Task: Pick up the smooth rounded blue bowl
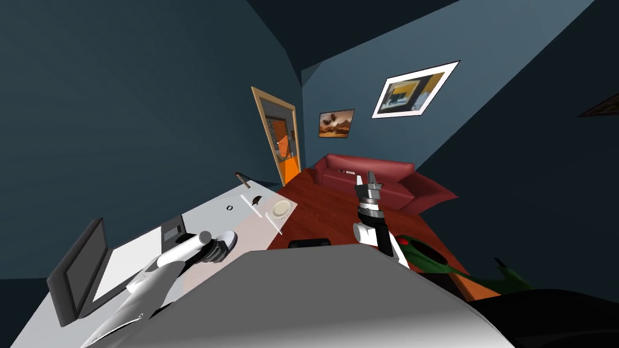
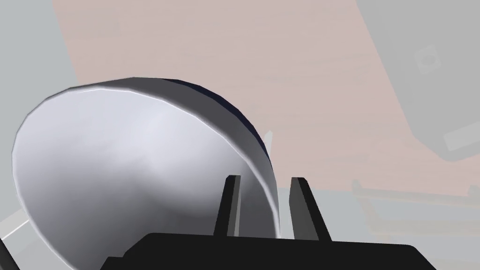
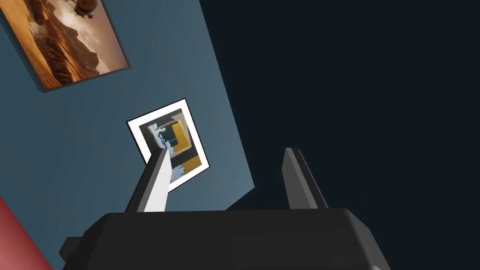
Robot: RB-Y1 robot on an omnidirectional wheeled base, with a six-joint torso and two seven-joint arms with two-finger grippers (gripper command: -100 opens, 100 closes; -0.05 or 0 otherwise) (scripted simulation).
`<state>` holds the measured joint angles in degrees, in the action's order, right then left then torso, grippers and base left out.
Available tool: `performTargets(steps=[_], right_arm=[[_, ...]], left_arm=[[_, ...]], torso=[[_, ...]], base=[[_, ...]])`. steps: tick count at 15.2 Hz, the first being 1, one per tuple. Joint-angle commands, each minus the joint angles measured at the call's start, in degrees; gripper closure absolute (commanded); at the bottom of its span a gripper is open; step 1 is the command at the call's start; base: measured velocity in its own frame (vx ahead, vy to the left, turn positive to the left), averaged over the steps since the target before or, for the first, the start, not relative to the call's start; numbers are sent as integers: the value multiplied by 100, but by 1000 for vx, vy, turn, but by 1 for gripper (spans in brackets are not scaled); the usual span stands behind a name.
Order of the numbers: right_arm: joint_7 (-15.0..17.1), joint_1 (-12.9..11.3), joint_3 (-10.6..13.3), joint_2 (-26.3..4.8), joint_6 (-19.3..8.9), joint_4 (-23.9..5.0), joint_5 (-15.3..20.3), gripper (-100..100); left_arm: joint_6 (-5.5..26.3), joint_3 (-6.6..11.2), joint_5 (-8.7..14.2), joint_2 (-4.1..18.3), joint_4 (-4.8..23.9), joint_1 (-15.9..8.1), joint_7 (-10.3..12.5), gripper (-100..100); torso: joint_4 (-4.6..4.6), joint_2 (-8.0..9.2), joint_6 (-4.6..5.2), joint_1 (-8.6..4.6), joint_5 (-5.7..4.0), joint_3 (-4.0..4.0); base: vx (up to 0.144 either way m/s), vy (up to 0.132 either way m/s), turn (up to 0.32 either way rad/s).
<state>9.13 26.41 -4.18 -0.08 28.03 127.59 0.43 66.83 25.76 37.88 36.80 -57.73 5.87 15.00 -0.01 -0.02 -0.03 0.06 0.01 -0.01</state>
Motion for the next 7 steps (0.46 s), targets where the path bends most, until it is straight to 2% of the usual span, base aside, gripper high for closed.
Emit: performTargets(steps=[1,3,4,6,7], right_arm=[[0,0,0,0,0,0,0,0],[0,0,0,0,0,0,0,0],[0,0,0,0,0,0,0,0],[0,0,0,0,0,0,0,0],[0,0,1,1,0,0,0,0]], left_arm=[[0,0,0,0,0,0,0,100],[5,1,2,-2,2,2,4,100],[199,57,77,116,-163,51,31,100],[315,88,121,186,-252,74,50,100],[211,66,89,130,-185,62,36,100]], torso=[[0,0,0,0,0,0],[0,-1,3,2,1,0],[0,-1,3,2,0,0],[3,4,4,-14,-8,3],[3,7,4,-20,-10,5]], base=[[0,0,0],[0,0,0],[-7,-26,-6],[-16,-43,-4],[-10,-27,5]])
